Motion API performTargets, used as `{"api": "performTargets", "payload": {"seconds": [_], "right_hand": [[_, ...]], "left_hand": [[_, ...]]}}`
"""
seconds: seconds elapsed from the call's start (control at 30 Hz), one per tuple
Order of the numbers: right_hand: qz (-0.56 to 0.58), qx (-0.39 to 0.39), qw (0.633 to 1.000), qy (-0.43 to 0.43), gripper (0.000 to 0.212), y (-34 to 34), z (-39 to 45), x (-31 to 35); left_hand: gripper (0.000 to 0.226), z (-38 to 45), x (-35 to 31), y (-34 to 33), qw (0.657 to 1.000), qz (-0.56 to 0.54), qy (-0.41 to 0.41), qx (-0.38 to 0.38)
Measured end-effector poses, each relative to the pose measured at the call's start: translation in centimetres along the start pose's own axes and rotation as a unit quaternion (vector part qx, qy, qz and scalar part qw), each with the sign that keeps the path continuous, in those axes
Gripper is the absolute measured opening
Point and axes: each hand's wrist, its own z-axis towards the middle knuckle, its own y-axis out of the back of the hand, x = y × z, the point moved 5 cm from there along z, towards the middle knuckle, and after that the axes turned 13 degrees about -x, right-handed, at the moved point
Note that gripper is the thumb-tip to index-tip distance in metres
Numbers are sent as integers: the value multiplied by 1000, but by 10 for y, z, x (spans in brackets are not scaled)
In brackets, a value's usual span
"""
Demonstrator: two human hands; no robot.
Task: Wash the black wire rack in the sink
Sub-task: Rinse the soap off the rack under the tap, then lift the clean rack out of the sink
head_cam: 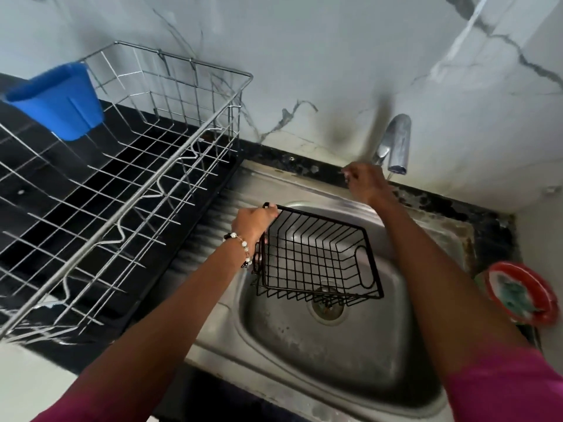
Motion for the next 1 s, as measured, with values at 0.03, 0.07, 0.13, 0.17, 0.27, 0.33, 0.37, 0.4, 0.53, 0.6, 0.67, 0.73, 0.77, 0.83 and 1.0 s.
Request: {"api": "performTargets", "payload": {"seconds": [0.03,0.07,0.13,0.17,0.27,0.33,0.37,0.4,0.53,0.6,0.67,0.73,0.77,0.83,1.0], "right_hand": [[-17,10,1000,-9,23,-6,7,-2],[-33,29,999,-10,22,-13,12,-3],[-88,90,992,9,20,-27,15,-5],[-130,120,984,28,21,-33,13,-5],[-253,145,951,99,24,-41,6,-7],[-267,127,949,107,28,-44,7,-11],[-255,116,955,102,31,-45,7,-13],[-232,102,963,90,34,-45,8,-16],[-20,2,999,-49,37,-26,6,-32],[130,-23,979,-155,34,-13,-2,-40],[261,-40,936,-232,32,0,-10,-45],[364,-61,882,-293,32,12,-15,-43],[406,-71,853,-320,34,17,-17,-40],[447,-84,811,-369,33,26,-21,-35],[457,-72,767,-445,21,42,-34,-39]], "left_hand": [[42,-2,0,1,1000,1,2,-4],[41,-2,1,1,1000,-1,4,-6],[39,-3,3,0,1000,-7,12,-2],[40,-4,4,0,1000,-9,18,5],[51,-4,6,-4,999,-10,33,15],[52,-6,4,-5,999,-11,37,17],[51,-7,2,-5,999,-12,36,17],[49,-8,1,-6,999,-12,35,17],[46,-9,-1,-9,999,-12,38,17],[58,-10,-1,-12,998,-15,51,23],[64,-9,1,-17,998,-15,61,32],[64,-8,4,-20,997,-16,67,35],[65,-7,4,-22,997,-16,68,35],[68,-10,4,-23,997,-19,70,34],[67,-16,3,-26,997,-23,66,29]]}}
